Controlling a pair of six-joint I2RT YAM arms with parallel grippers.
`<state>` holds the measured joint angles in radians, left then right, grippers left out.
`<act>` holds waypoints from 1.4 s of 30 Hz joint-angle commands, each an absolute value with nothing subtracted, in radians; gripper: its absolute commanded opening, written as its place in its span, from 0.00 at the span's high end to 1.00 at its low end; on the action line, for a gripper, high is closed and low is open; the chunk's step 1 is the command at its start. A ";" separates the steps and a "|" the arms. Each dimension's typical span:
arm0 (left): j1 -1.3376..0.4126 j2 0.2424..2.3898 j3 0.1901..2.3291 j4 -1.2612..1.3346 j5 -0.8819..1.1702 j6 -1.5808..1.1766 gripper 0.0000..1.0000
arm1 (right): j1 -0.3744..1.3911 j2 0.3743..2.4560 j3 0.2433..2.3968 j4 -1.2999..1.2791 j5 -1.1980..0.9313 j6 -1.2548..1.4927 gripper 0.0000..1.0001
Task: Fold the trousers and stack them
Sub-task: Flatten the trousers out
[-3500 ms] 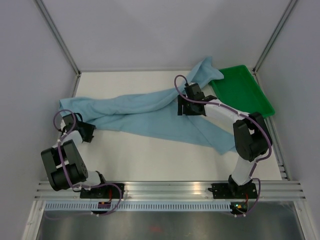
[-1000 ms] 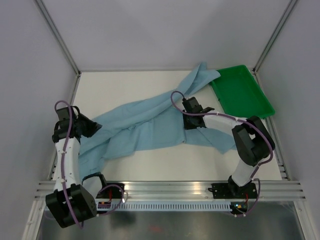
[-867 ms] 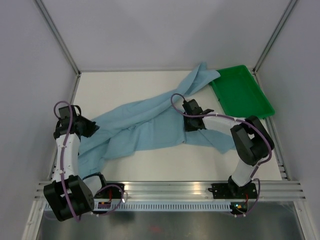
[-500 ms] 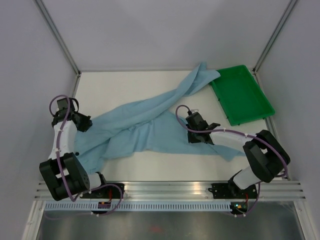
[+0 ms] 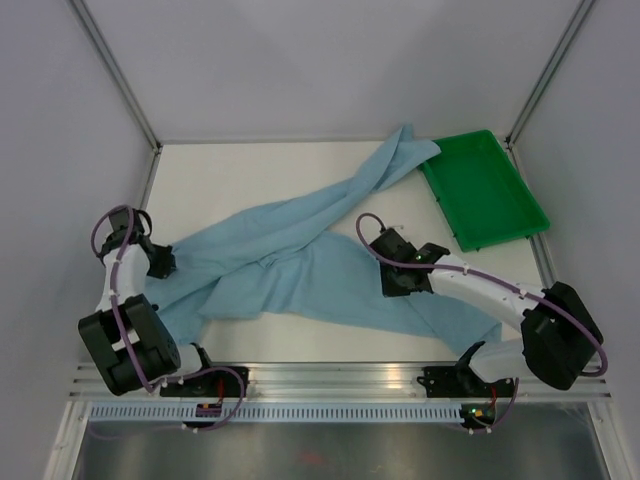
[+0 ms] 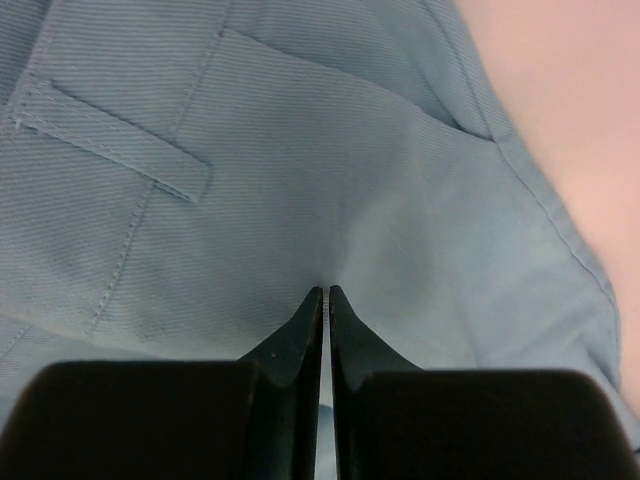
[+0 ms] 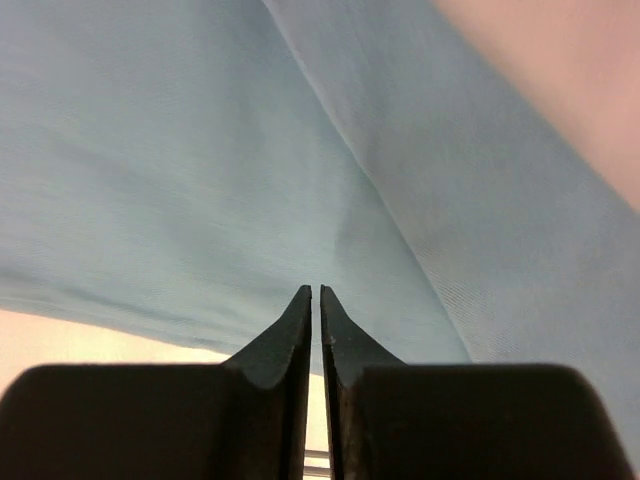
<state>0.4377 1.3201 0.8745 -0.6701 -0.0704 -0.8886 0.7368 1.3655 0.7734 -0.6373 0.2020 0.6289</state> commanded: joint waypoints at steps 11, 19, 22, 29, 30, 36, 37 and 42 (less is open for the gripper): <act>0.472 1.531 0.880 -0.517 -0.136 -1.121 0.98 | 0.726 1.540 1.378 -0.781 0.293 0.503 0.78; 0.472 1.799 1.127 -0.569 -0.159 -1.001 0.98 | 0.632 1.612 1.370 -0.749 0.305 0.551 0.76; 0.472 1.896 1.273 -0.614 -0.161 -0.918 0.98 | 0.560 1.641 1.361 -0.718 0.279 0.591 0.76; 0.448 2.038 1.437 -0.595 -0.097 -0.850 0.98 | 0.456 1.759 1.431 -0.695 0.330 0.600 0.73; 0.446 2.055 1.449 -0.591 -0.072 -0.847 0.98 | 0.443 1.775 1.439 -0.701 0.337 0.597 0.73; 0.413 2.180 1.632 -0.640 -0.043 -0.804 0.98 | 0.307 1.859 1.509 -0.649 0.313 0.585 0.67; 0.408 2.189 1.672 -0.641 -0.044 -0.802 0.98 | 0.289 1.868 1.526 -0.637 0.302 0.563 0.66; 0.403 2.240 1.733 -0.641 -0.018 -0.804 0.98 | 0.279 1.983 1.686 -0.569 0.285 0.502 0.46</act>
<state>0.4110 2.1941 1.6859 -0.6594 -0.0608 -0.8246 0.2653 1.9339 1.5707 -0.6514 0.2970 0.5446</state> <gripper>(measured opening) 0.025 0.530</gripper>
